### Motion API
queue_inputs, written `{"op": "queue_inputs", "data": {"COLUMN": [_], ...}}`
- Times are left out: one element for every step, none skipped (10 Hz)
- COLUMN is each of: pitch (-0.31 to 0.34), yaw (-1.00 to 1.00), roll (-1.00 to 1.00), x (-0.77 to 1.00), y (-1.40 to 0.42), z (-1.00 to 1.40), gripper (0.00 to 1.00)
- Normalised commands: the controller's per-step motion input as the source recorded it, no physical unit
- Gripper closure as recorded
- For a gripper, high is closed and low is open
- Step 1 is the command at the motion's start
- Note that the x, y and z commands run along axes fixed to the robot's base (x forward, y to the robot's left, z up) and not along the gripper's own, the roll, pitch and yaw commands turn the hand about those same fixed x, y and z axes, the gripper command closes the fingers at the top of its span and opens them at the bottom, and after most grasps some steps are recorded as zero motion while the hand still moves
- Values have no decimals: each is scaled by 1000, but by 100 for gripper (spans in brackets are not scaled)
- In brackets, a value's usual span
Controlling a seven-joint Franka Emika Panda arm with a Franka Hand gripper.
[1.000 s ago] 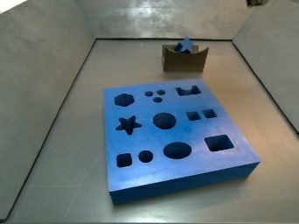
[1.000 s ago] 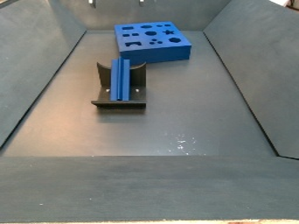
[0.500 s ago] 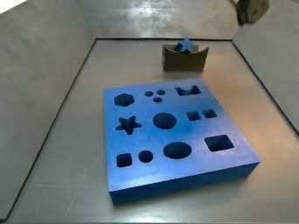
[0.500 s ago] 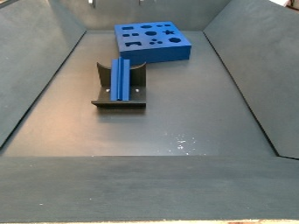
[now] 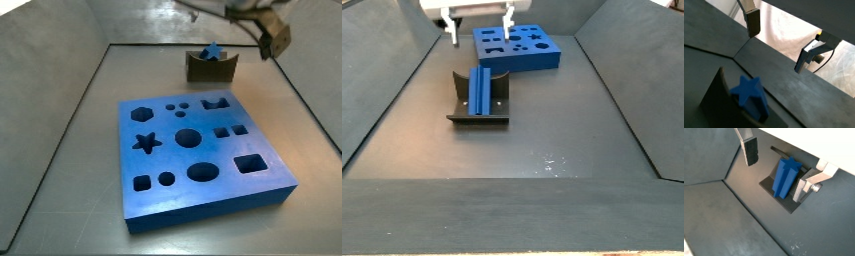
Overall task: Pick up the star object. Move up. Place the star object on the fixture. Regrasp the star object. Move to above the board. Insert the star object.
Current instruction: Regrasp the star object.
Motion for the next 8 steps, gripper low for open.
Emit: {"op": "queue_inputs", "data": {"pitch": [-89, -113, -121, -121, -104, -87, -78, -58], "yaw": [131, 80, 49, 24, -6, -19, -28, -33], "roll": [107, 90, 80, 73, 65, 62, 58, 50], "x": [100, 111, 116, 115, 96, 86, 82, 73], "y": [34, 25, 19, 16, 11, 7, 7, 8], "z": [-1000, -1000, -1000, -1000, -815, -670, -581, -405], "gripper": [0, 0, 0, 0, 0, 0, 0, 0]}}
